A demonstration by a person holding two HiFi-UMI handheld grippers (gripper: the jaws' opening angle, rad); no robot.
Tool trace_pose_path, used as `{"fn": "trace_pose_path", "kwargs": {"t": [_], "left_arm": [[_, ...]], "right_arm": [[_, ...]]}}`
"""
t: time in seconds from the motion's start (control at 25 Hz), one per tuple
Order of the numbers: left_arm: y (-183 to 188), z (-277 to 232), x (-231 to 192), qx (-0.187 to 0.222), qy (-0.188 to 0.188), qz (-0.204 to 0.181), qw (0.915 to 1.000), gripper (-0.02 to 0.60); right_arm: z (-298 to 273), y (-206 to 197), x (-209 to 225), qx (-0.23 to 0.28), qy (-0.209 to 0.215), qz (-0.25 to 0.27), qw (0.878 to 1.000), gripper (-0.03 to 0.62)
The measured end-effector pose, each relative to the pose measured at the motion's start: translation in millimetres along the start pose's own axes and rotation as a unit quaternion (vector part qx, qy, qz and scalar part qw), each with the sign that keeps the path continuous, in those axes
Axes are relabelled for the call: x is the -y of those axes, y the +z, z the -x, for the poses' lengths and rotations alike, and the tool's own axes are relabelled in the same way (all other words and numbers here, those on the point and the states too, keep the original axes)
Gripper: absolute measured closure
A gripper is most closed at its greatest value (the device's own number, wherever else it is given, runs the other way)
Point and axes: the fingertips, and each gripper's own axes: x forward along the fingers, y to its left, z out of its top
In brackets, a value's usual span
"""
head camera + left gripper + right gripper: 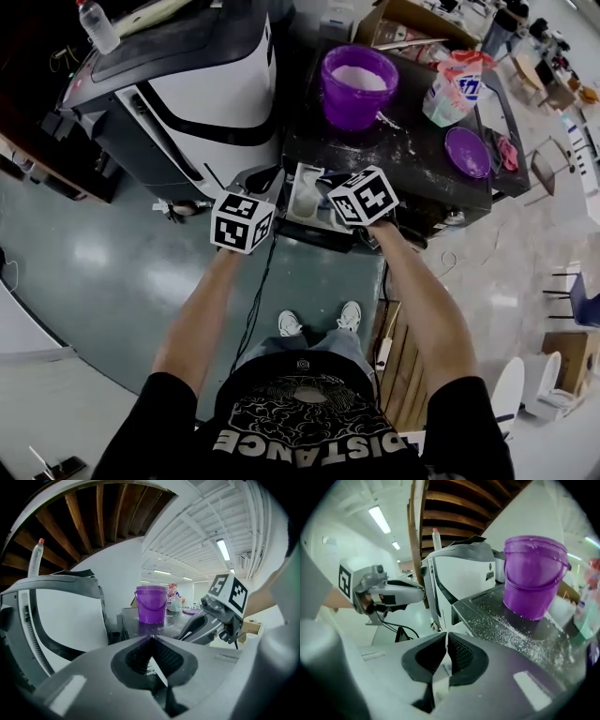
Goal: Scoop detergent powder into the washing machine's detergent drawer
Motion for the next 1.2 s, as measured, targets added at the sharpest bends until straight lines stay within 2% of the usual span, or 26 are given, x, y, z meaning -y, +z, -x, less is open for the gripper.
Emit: {"fn": "trace_pose_path", "kwargs": {"t": [0.16, 0.32, 0.88, 1.2], "left_arm": [[0, 0, 0, 0.002, -0.003, -0.001, 1.0, 0.581], [2, -1, 0, 0.009, -0.003, -0.004, 0.9999, 0.581], [-6, -16, -8, 0.012, -0.02, 0.001, 0.9997, 0.581], [-21, -14, -12, -0.002, -0.019, 0.017, 0.9997, 0.581]], "right_arm": [[-2, 0, -6, -0.024, -0.027, 0.083, 0.996, 0.559], [-4, -3, -9, -0.036, -0.047, 0.141, 0.988, 0.56], [-10, -4, -13, -0.051, -0.096, 0.244, 0.964, 0.56], [-17, -10, -14, -0.067, -0.115, 0.31, 0.941, 0.559]]}}
